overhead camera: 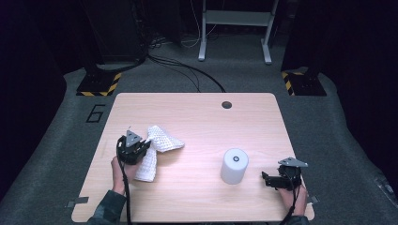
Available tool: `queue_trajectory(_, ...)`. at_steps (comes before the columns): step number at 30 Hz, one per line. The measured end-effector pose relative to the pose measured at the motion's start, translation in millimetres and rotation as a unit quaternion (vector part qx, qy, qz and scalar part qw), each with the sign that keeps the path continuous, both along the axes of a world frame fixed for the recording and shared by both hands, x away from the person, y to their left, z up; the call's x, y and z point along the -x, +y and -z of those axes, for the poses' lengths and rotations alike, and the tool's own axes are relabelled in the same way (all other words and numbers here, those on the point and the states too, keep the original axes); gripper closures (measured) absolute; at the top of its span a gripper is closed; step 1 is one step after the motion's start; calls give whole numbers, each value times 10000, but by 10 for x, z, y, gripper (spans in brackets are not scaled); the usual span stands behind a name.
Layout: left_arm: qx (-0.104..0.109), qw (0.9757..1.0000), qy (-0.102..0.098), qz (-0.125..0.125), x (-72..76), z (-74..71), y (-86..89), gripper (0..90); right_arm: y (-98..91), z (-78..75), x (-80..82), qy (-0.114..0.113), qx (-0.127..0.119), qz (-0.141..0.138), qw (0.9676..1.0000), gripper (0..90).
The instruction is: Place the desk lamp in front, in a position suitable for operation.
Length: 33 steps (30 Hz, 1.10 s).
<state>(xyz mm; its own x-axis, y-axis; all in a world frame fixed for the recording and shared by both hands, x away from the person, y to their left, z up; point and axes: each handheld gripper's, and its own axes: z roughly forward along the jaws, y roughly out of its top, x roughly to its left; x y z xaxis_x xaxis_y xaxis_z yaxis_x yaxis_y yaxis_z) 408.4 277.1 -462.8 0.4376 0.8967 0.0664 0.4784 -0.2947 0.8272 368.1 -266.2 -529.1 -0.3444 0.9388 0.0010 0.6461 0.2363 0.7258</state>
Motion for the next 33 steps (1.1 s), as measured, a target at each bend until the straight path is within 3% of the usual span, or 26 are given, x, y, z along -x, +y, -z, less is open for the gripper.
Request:
queue_trajectory(11,91,9993,84,-345,209,133,230,836,-3,0,-2,-9,12,-7,10000,46)
queue_trajectory(14,89,9983,217,-530,264,227,321,834,-1,0,-2,-13,7,3,10000,46)
queue_trajectory(20,43,9965,399,-731,250,368,411,830,-2,0,-2,-9,10,2,10000,47)
queue_trajectory(25,175,9946,554,-856,185,505,489,820,-2,0,-1,-9,13,2,10000,47)
queue_trajectory(30,258,9928,733,-909,165,592,525,733,-2,0,-1,-12,7,0,10000,48)
queue_trajectory(33,274,9925,773,-909,157,571,533,569,-2,0,-2,-15,9,0,10000,48)
